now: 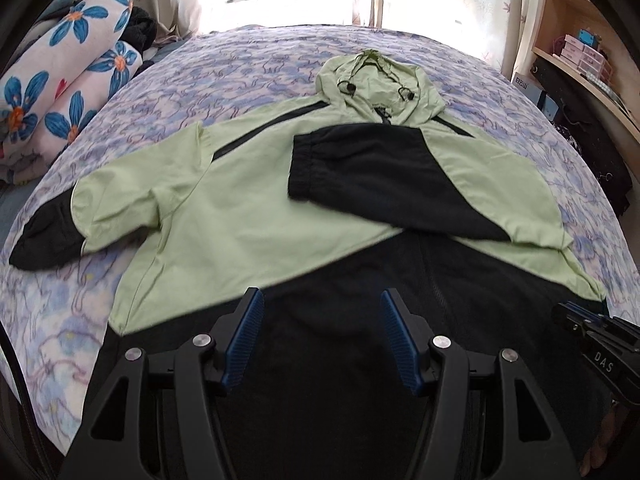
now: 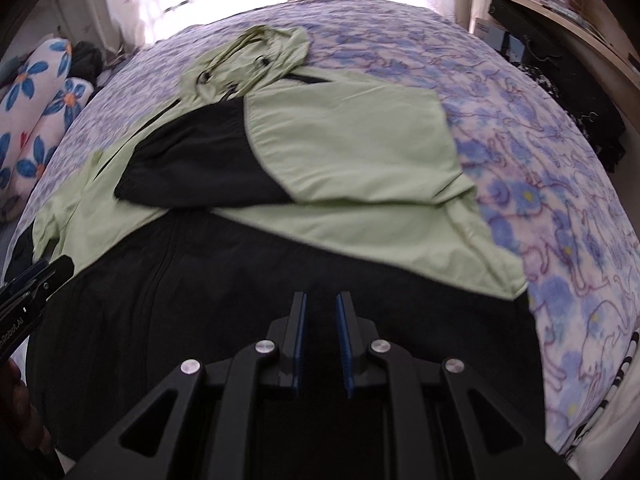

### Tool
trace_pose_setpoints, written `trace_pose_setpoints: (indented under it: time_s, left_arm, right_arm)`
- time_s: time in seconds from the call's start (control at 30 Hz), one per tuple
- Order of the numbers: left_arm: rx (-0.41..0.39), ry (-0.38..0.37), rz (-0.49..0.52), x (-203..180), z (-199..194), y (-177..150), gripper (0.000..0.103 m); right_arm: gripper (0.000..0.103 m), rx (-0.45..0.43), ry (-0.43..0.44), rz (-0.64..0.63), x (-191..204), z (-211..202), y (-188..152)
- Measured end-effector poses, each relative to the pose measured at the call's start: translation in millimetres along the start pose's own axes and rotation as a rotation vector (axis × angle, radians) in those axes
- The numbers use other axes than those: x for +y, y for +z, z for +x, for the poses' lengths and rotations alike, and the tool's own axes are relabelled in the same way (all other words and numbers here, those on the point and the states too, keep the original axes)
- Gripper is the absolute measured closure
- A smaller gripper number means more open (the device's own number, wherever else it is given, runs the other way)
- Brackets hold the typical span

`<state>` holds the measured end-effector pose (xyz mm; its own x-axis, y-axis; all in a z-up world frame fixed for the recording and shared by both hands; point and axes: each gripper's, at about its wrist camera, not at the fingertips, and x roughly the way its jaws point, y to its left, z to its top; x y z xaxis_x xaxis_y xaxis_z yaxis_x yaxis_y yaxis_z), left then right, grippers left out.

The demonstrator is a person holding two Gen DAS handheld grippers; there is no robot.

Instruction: Fold large clothes

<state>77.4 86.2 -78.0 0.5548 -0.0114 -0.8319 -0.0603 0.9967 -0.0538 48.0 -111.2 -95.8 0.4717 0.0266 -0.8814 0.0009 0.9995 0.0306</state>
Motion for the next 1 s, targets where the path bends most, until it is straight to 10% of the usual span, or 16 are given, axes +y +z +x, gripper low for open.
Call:
trace_pose_setpoints:
  time_s: [0.77, 1.0]
  left_arm:
    - [0.020, 0.076, -0.156, 142.6, -32.0, -46.3, 0.044]
    - [0.030, -0.077, -0.304, 218.5, -14.4, -53.8, 0.044]
  right_arm:
    - [0.088, -0.056, 0.117, -0.220, 129.2, -22.2, -8.6]
    - [0.088, -0.064, 0.167, -0.278, 177.5, -12.9, 0.8]
